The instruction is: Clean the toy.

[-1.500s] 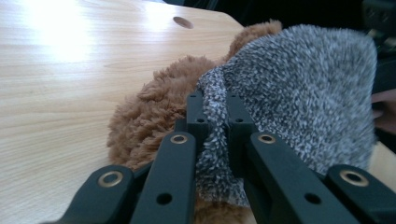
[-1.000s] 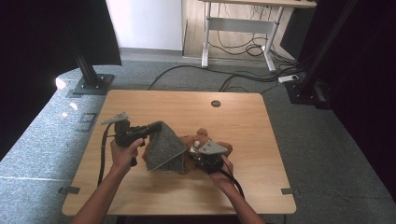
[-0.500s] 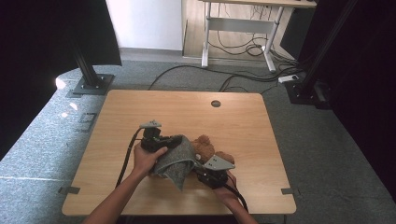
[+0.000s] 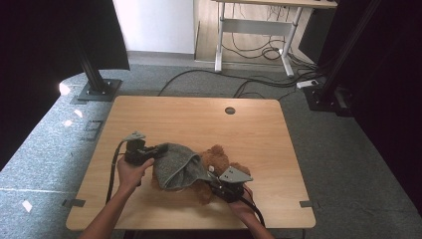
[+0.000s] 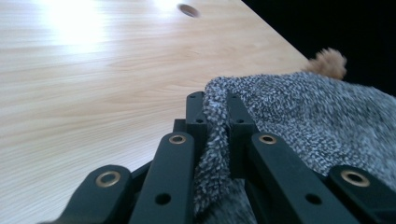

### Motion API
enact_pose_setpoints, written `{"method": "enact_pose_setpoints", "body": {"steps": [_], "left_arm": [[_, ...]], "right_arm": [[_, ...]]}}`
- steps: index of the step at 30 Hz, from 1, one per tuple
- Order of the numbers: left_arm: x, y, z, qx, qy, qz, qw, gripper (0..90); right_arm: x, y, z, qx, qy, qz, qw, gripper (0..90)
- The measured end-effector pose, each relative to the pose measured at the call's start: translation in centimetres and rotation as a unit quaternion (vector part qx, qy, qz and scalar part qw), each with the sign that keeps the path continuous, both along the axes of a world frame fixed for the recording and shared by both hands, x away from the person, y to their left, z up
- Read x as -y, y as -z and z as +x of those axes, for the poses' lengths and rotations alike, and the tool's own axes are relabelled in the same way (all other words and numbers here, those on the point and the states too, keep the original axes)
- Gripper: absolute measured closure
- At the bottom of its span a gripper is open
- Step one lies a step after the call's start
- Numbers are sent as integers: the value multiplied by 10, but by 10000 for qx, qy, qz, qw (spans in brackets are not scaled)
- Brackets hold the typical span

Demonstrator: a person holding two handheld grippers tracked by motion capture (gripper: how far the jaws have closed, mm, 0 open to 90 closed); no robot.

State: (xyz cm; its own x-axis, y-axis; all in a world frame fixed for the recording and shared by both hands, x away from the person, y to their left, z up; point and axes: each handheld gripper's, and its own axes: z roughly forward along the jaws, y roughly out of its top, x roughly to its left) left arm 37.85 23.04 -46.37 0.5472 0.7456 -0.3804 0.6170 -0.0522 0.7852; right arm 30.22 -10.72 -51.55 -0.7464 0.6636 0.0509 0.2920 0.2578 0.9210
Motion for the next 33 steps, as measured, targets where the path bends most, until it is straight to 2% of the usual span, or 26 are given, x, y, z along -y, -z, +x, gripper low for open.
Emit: {"method": "enact_pose_setpoints", "body": {"steps": [3,6,8,9,11,13,14,16,18,19,22,23,26,27,29,31,33], "left_arm": [[-3,0,-4,49,188,-232,9995,800],[11,-7,-10,121,527,-442,9976,686],[22,-12,-12,197,787,-428,9958,629],[31,-16,-13,221,946,-298,9948,577],[44,-21,-15,298,1077,-28,9937,446],[60,-23,-17,310,1209,360,9915,314],[65,-23,-18,312,1244,487,9906,265],[76,-20,-19,300,1313,833,9874,226],[85,-15,-20,285,1287,1137,9847,240],[88,-14,-20,299,1206,1247,9844,265],[93,-12,-23,482,1097,1488,9816,437],[94,-11,-24,537,1128,1522,9804,512],[95,-10,-26,651,1215,1470,9795,663],[95,-11,-25,661,1237,1407,9801,693],[96,-11,-23,592,1290,1129,9834,723],[98,-11,-19,440,1384,735,9867,730],[104,-12,-16,426,1403,696,9867,732]], "right_arm": [[0,0,1,0,10,2,10000,739],[0,0,1,-2,13,-1,10000,740],[0,0,1,2,16,4,10000,739],[0,0,1,-2,15,4,10000,740],[0,0,1,-2,11,-2,10000,740],[0,0,1,1,12,9,10000,739],[0,0,1,-2,8,3,10000,740],[0,0,1,-2,9,10,10000,739],[0,0,1,-10,0,9,10000,739],[0,0,1,-10,1,9,10000,740],[0,0,2,-10,12,6,10000,740],[0,0,2,-8,17,6,10000,740],[0,0,3,-20,26,1,10000,743],[0,0,3,-31,27,17,10000,744],[1,1,4,-47,35,56,10000,745],[0,1,4,-53,41,71,10000,750],[-1,1,5,-27,62,69,10000,754]]}}
